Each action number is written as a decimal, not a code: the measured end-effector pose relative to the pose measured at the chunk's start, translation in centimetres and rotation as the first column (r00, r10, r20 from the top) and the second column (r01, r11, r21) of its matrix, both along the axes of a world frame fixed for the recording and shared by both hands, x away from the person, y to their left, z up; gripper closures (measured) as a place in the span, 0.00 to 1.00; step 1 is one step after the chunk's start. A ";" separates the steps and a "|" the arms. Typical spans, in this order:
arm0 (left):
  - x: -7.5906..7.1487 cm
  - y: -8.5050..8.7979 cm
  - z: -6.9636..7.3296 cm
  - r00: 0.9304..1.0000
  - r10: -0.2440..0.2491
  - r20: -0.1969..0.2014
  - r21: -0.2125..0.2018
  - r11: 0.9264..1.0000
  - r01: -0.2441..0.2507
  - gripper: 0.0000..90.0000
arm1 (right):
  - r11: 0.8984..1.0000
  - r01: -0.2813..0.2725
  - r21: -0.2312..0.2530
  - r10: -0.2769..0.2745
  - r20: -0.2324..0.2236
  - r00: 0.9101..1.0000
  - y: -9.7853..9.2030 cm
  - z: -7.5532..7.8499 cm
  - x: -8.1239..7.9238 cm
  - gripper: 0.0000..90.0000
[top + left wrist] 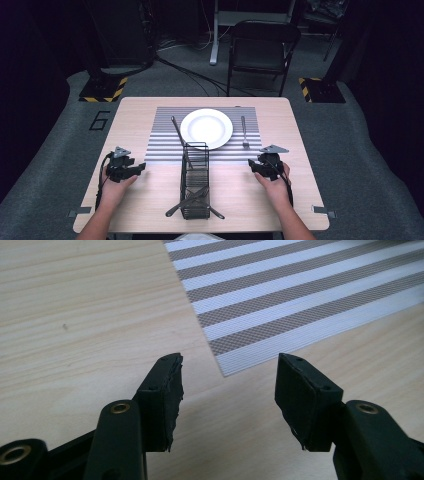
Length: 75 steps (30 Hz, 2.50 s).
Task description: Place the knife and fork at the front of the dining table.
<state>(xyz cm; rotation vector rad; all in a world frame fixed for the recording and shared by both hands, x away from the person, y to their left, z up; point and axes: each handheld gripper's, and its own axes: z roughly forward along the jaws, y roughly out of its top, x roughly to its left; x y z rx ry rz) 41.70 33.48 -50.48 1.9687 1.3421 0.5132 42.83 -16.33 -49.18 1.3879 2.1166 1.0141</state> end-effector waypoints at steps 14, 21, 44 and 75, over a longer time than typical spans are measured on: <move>-0.9 -2.6 2.6 0.995 -0.092 0.036 -0.031 0.995 0.093 0.51 | 1.000 0.014 0.013 -0.014 -0.017 1.000 -0.3 -0.1 -0.3 0.59; -1.0 -3.3 4.7 0.993 -0.116 0.038 -0.102 0.988 0.120 0.51 | 1.000 0.021 0.008 -0.021 -0.023 1.000 -0.6 -0.1 -0.4 0.59; -0.1 -7.6 11.9 0.963 -0.256 0.086 -0.059 0.963 0.262 0.52 | 1.000 0.028 0.005 -0.028 -0.015 0.999 -0.7 0.0 -0.5 0.59; 1.6 -11.9 11.9 0.951 -0.300 0.078 -0.121 0.944 0.307 0.57 | 0.998 0.053 0.021 -0.052 -0.025 0.998 -1.2 -0.1 -0.3 0.59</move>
